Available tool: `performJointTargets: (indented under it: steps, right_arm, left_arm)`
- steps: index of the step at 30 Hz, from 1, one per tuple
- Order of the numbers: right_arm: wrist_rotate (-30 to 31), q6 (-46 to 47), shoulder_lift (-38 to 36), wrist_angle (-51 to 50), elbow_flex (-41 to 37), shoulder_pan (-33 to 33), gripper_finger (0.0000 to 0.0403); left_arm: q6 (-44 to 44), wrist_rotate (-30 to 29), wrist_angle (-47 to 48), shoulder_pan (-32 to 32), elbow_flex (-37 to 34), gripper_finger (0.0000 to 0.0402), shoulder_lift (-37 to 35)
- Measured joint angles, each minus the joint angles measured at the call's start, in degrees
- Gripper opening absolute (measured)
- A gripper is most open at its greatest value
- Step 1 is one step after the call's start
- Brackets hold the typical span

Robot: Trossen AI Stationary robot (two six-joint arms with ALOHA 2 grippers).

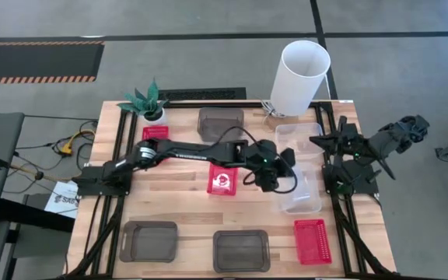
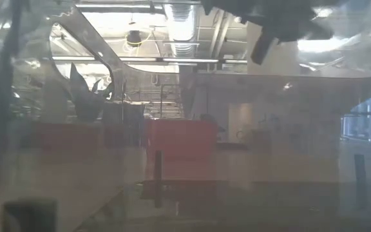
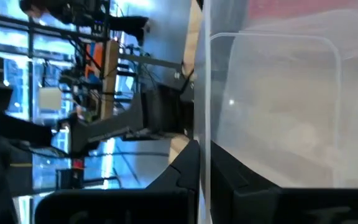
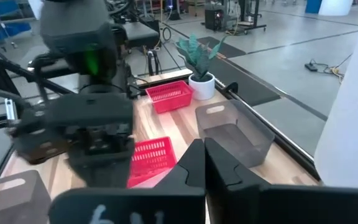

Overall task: Stack baskets by color
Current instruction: Stack the bottom left transparent bin on top of the bottom right transparent bin

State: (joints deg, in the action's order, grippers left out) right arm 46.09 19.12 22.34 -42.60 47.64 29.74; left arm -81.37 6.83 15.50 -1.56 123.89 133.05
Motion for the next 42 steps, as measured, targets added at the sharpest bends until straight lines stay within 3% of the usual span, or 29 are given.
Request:
performJointTargets:
  steps: [11,30,42]
  right_arm:
    - [-0.4,-0.1,0.1,-0.5,0.0,-0.3,0.001]
    - [-0.3,2.2,0.1,-3.7,0.0,-0.3,0.001]
    - [0.2,3.5,0.1,-3.7,0.0,-0.3,0.001]
  left_arm:
    - [-6.7,-0.1,-3.0,-1.2,2.7,0.0,2.2]
    - [-19.8,11.2,0.5,-1.3,3.0,0.0,2.1]
    - [-13.3,5.6,1.4,-0.2,3.0,0.0,2.1]
